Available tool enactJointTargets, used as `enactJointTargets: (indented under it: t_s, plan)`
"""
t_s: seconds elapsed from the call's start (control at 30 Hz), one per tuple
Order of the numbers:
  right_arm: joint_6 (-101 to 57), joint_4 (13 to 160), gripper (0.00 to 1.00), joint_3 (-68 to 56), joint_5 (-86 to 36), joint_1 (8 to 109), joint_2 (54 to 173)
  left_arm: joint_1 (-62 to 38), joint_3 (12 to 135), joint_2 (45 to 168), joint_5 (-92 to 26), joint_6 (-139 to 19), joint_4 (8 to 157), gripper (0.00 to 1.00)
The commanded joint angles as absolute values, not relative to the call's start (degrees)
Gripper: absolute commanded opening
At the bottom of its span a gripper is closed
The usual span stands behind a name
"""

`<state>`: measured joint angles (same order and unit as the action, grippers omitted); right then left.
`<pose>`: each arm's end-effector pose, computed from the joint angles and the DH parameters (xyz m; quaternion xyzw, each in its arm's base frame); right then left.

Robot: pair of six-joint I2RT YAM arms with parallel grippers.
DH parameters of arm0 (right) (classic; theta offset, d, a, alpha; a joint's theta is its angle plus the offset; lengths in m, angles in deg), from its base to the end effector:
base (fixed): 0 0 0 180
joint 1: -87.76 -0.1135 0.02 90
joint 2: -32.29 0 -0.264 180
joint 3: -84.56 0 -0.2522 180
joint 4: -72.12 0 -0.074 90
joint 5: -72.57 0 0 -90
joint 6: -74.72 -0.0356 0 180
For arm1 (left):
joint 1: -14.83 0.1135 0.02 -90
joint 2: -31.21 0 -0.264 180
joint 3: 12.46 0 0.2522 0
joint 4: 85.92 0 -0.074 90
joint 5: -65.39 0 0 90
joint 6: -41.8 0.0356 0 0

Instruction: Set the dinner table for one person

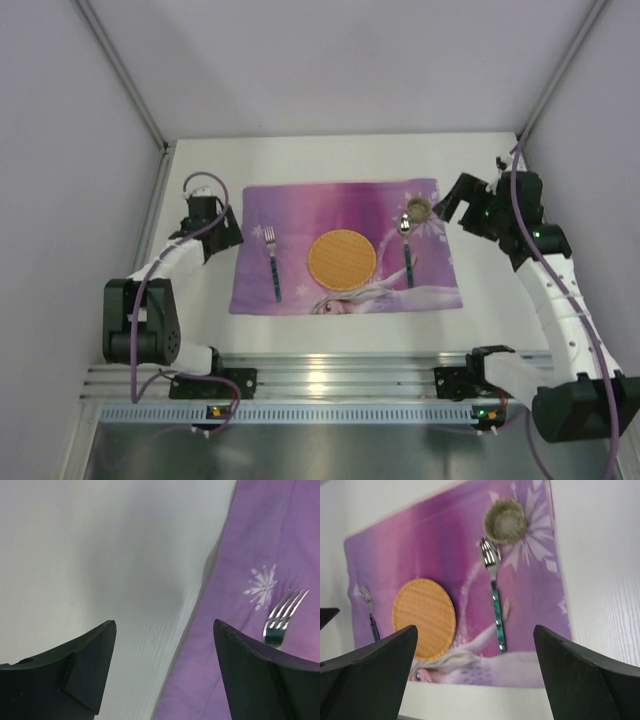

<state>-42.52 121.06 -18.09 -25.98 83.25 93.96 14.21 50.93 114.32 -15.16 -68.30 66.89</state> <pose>0.2277 0.0233 0.3541 0.1382 0.8672 0.1927 0.4378 0.3003 0.0026 0.2108 -0.1866 0.9085 0.0096 0.3738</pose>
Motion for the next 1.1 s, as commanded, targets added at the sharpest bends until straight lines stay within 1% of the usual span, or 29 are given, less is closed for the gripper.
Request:
enactJointTargets:
  t_s: [0.0, 0.03, 0.07, 0.13, 0.17, 0.2, 0.23, 0.27, 0.37, 0.47, 0.53, 0.57, 0.63, 0.7, 0.8, 1.07]
  plan:
    - [-42.8, 123.7, 1.0, -24.4, -24.5, 82.6, 87.2, 14.4, 42.0, 112.3, -19.9, -60.8, 88.9, 0.83]
    - [-42.7, 124.0, 1.0, -25.6, -24.8, 82.3, 82.9, 14.4, 40.2, 111.5, -20.4, -59.4, 92.5, 0.83]
    - [-42.8, 124.8, 1.0, -27.5, -25.0, 82.3, 80.9, 14.4, 38.6, 111.2, -19.9, -57.2, 95.3, 0.83]
    - [-42.7, 125.3, 1.0, -29.4, -25.1, 82.3, 75.3, 14.4, 33.7, 110.9, -17.0, -56.6, 105.6, 0.86]
    - [-42.8, 126.0, 1.0, -29.7, -25.2, 82.2, 73.9, 14.5, 31.9, 111.2, -17.8, -54.6, 109.6, 0.87]
    - [-42.6, 126.2, 1.0, -30.1, -25.4, 82.2, 72.4, 14.4, 29.0, 112.2, -20.2, -53.3, 114.0, 0.86]
    - [-42.7, 126.7, 1.0, -30.3, -25.3, 82.2, 69.9, 14.4, 27.6, 113.2, -24.3, -52.3, 121.7, 0.86]
    - [-42.6, 127.7, 1.0, -30.2, -25.3, 82.2, 68.8, 14.4, 26.5, 114.4, -28.3, -48.8, 125.5, 0.84]
    - [-41.9, 129.6, 1.0, -29.1, -25.0, 82.1, 65.5, 14.3, 26.0, 118.7, -30.1, -47.8, 129.6, 0.83]
    - [-40.7, 131.6, 1.0, -28.1, -25.0, 82.2, 63.8, 14.4, 23.4, 120.6, -25.2, -50.5, 136.1, 0.91]
    - [-40.1, 131.7, 1.0, -27.6, -26.1, 82.2, 62.8, 14.4, 21.2, 120.9, -22.9, -51.2, 137.3, 0.98]
    - [-40.1, 131.3, 1.0, -27.6, -26.6, 82.2, 62.5, 14.4, 18.9, 122.9, -22.3, -50.8, 147.8, 0.98]
    - [-41.0, 130.5, 1.0, -27.6, -26.7, 82.1, 62.4, 14.4, 20.8, 121.3, -22.2, -51.4, 140.4, 0.99]
    - [-41.4, 130.3, 1.0, -27.5, -27.9, 81.8, 63.2, 14.4, 19.5, 122.1, -22.0, -50.8, 144.4, 0.99]
    - [-43.3, 127.7, 1.0, -28.3, -28.6, 81.5, 64.1, 14.4, 19.7, 121.1, -22.1, -51.2, 142.4, 0.99]
    - [-46.6, 120.6, 1.0, -33.2, -32.3, 81.0, 63.8, 14.4, 19.5, 121.5, -22.1, -50.8, 143.2, 0.98]
